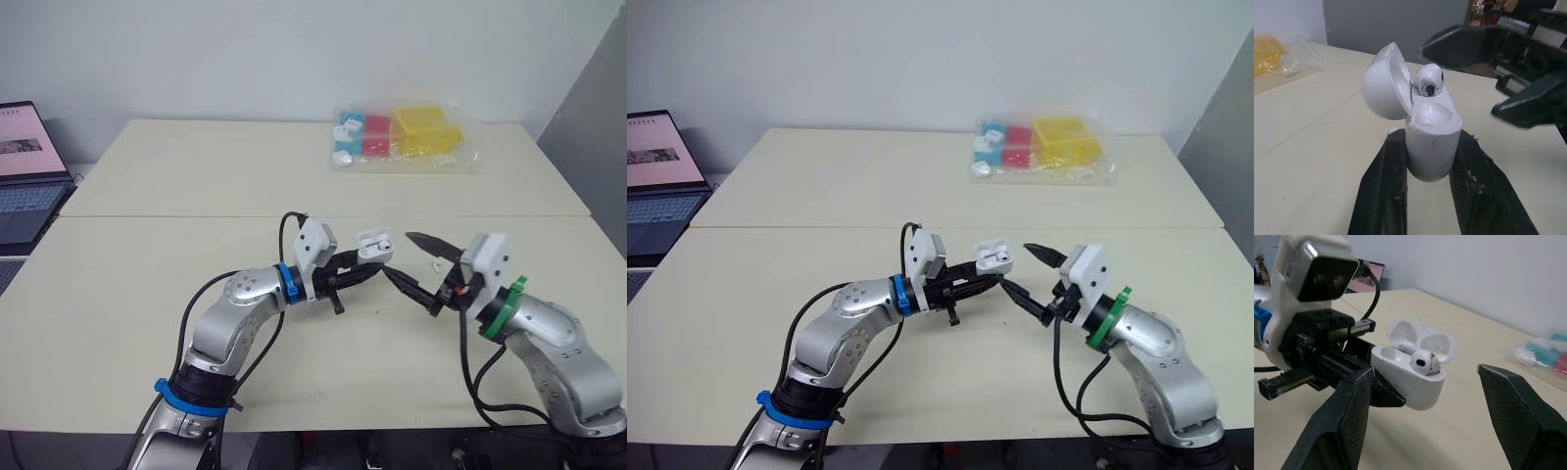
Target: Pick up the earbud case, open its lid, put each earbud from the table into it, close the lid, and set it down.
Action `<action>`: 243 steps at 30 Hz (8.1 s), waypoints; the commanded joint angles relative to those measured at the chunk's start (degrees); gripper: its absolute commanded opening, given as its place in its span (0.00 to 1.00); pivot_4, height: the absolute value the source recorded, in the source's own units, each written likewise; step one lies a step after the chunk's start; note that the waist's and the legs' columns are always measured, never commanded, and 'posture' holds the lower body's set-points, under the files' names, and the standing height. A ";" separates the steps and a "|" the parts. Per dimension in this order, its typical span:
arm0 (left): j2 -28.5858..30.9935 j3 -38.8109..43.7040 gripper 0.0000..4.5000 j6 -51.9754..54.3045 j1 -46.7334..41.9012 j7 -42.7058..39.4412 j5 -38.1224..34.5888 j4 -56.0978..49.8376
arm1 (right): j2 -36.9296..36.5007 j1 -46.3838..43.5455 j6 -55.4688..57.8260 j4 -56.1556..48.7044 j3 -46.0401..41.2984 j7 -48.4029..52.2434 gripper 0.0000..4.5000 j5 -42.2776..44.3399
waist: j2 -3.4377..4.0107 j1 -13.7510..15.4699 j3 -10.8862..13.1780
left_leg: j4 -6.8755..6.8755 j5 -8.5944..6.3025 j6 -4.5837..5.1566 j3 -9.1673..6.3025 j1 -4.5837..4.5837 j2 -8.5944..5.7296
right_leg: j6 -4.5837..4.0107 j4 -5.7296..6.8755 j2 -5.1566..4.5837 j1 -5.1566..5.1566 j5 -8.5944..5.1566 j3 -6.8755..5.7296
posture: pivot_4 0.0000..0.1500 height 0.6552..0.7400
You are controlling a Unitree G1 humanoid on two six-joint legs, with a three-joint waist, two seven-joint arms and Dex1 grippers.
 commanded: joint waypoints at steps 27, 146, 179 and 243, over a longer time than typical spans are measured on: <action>2.32 -2.41 0.17 -7.87 1.79 -2.73 4.41 -0.50 | 1.42 -22.70 30.88 32.56 4.18 -20.63 0.80 -12.94 | 0.00 -0.06 0.01 | -0.07 -0.01 0.02 0.09 -0.13 0.01 | 0.01 -0.11 0.03 -0.13 0.00 0.08 | 1.00 1.00; 2.01 -4.42 0.17 -5.32 8.73 1.04 4.74 -6.93 | -32.17 -20.90 23.74 20.66 28.73 35.39 0.51 -28.50 | -0.04 -0.03 0.03 | 0.01 -0.01 0.00 0.08 0.03 -0.02 | -0.04 -0.04 -0.06 -0.03 -0.03 -0.06 | 1.00 1.00; -2.37 -2.29 0.17 -6.67 0.63 1.76 3.70 -1.02 | 6.70 -25.42 44.77 -8.11 -13.10 3.12 0.10 10.42 | -0.06 -0.05 0.01 | 0.04 -0.01 0.00 -0.04 0.01 0.01 | -0.02 0.09 0.00 -0.01 -0.01 -0.01 | 1.00 1.00; -1.88 0.14 0.17 -4.73 -2.05 2.32 1.74 -0.27 | 15.18 -1.02 1.51 0.04 10.96 -10.91 0.10 -7.56 | -0.05 -0.08 0.01 | -0.04 -0.01 0.01 -0.04 -0.02 0.03 | -0.02 -0.01 0.02 -0.03 -0.02 -0.02 | 1.00 1.00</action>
